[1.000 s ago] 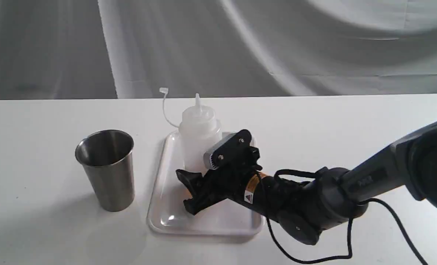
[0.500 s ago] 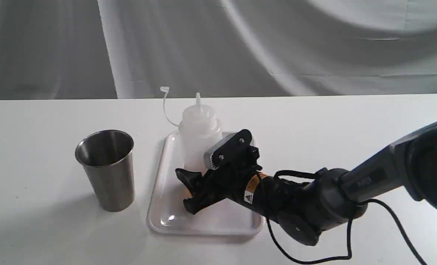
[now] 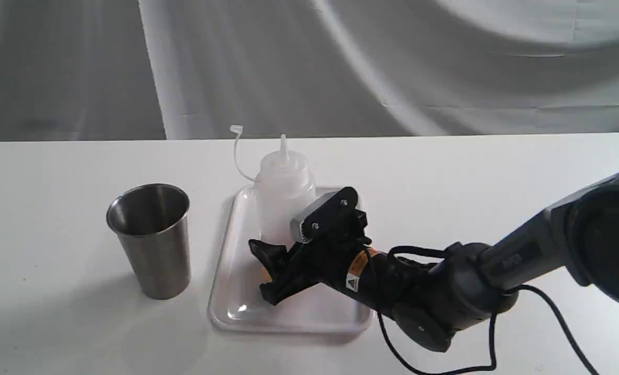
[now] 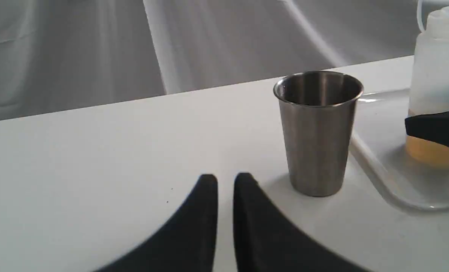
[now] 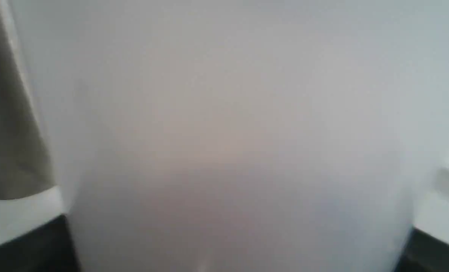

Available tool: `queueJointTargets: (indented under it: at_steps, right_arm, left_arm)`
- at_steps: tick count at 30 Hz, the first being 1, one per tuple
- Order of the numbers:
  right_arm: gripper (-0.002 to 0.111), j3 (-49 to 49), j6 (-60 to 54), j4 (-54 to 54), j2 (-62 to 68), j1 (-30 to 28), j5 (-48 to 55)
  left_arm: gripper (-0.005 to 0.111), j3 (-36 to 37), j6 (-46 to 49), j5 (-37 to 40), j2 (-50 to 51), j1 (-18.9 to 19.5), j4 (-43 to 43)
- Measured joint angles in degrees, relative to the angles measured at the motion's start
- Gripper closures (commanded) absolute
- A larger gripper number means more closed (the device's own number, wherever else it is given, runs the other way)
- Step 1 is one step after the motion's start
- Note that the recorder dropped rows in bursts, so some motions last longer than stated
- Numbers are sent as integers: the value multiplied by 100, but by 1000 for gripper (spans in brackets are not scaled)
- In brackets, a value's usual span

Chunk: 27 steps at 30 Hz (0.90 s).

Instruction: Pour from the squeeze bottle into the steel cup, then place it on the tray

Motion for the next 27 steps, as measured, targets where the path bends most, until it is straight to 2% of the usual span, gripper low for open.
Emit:
queueJointTargets:
  at_steps: [3,9,13,18,27]
  right_arm:
    - [85,0,0,0,0,0,-9]
    - [43,-10,-10,0,17,0,-42]
    - [28,-10,1,0,31,0,-42]
    - [22,-10,23,0,55,0,-30]
    - [22,-10,61,0,55,0,-133]
  left_arm:
    - [98,0,0,0,0,0,0]
    - [98,0,0,0,0,0,0]
    - [98,0,0,0,0,0,0]
    - [98,0,0,0,0,0,0]
    - [98,0,0,0,0,0,0]
